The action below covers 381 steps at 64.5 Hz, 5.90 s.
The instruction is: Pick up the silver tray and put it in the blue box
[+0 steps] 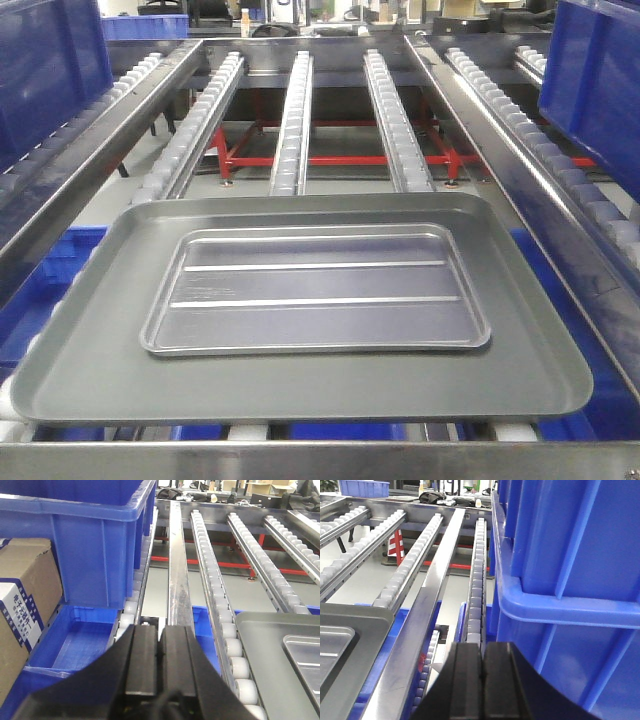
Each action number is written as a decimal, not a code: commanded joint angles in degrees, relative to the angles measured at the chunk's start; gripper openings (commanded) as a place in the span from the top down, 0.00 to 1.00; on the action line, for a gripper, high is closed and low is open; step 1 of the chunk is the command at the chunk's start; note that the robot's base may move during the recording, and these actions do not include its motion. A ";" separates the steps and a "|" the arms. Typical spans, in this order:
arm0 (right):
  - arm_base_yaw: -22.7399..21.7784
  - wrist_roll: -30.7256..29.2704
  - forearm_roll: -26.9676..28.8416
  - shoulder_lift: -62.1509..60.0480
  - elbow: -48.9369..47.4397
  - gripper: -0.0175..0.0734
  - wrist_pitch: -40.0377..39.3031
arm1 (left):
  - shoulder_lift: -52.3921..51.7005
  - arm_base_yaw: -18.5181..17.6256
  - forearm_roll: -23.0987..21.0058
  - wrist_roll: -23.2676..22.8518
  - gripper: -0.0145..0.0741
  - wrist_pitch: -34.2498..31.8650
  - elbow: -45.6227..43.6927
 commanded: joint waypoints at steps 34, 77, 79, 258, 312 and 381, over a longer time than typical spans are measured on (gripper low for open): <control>-0.23 -0.48 0.00 -1.17 0.20 0.74 -5.48 | -1.11 0.13 -0.43 0.00 0.95 -6.37 -0.16; 6.16 5.33 1.39 20.72 -38.79 0.52 15.36 | 21.20 -7.22 -1.37 0.00 0.79 20.76 -41.44; 7.55 5.33 1.60 22.75 -40.46 0.47 16.50 | 22.70 -8.69 -1.88 0.00 0.73 21.09 -42.17; 30.61 34.24 -11.39 104.23 -71.44 0.50 39.10 | 99.70 -33.04 10.54 -33.36 0.59 31.47 -66.75; 30.72 34.19 -13.92 90.04 -71.58 0.75 46.64 | 89.92 -32.33 12.20 -34.39 0.94 41.94 -70.98; 36.75 34.29 -16.10 74.14 -78.22 0.75 61.64 | 77.59 -42.68 16.71 -37.67 0.94 58.52 -80.82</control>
